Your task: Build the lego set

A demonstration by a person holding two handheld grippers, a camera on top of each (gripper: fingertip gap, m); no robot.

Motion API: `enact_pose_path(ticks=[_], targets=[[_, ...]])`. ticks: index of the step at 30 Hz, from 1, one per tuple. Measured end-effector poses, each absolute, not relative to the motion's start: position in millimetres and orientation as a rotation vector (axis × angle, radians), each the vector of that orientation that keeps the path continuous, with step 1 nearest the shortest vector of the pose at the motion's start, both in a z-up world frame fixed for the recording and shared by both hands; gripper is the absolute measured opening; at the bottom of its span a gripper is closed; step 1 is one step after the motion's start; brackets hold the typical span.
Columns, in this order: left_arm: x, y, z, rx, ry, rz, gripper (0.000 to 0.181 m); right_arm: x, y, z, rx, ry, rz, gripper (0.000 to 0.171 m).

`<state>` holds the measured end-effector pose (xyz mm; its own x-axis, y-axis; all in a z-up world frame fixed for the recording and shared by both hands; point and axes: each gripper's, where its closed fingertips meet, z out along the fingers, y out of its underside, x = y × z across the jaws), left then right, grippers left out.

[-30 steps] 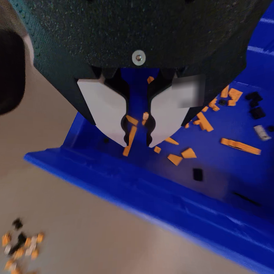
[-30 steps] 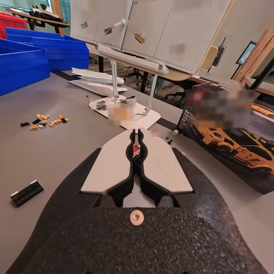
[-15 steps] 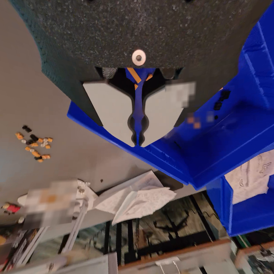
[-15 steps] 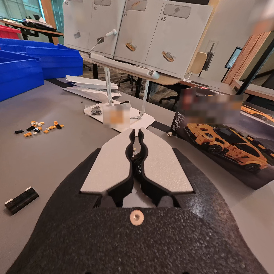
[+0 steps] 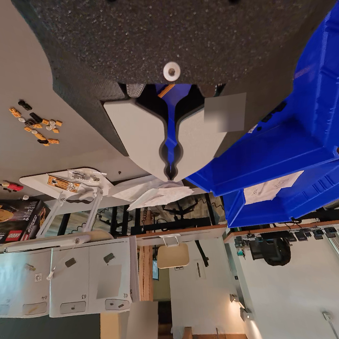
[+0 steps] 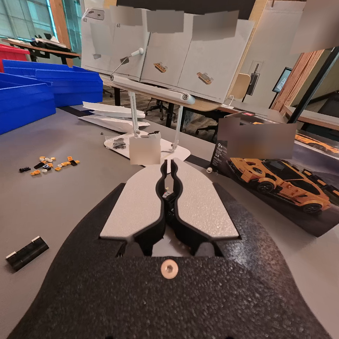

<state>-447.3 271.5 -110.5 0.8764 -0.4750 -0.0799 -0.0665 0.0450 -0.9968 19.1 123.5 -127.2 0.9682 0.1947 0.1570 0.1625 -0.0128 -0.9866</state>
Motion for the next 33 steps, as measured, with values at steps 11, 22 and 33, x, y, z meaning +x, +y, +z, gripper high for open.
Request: enact_pose_path(ticks=[11, 22, 33], targets=[[-443.5, 270.6, -112.8, -1.513, 0.463, -0.341, 0.000, 16.0, 124.8, -134.7, -1.614, -0.279, 0.059, 0.003], [-442.4, 270.6, -113.6, -1.519, 0.463, -0.343, 0.000, 14.6, 124.9, -136.1, -1.620, -0.284, 0.066, 0.003], [-469.4, 273.1, -153.9, -1.926, 0.751, -0.270, 0.000, 13.5, 128.4, -140.1, -1.642, -0.309, 0.028, 0.003]])
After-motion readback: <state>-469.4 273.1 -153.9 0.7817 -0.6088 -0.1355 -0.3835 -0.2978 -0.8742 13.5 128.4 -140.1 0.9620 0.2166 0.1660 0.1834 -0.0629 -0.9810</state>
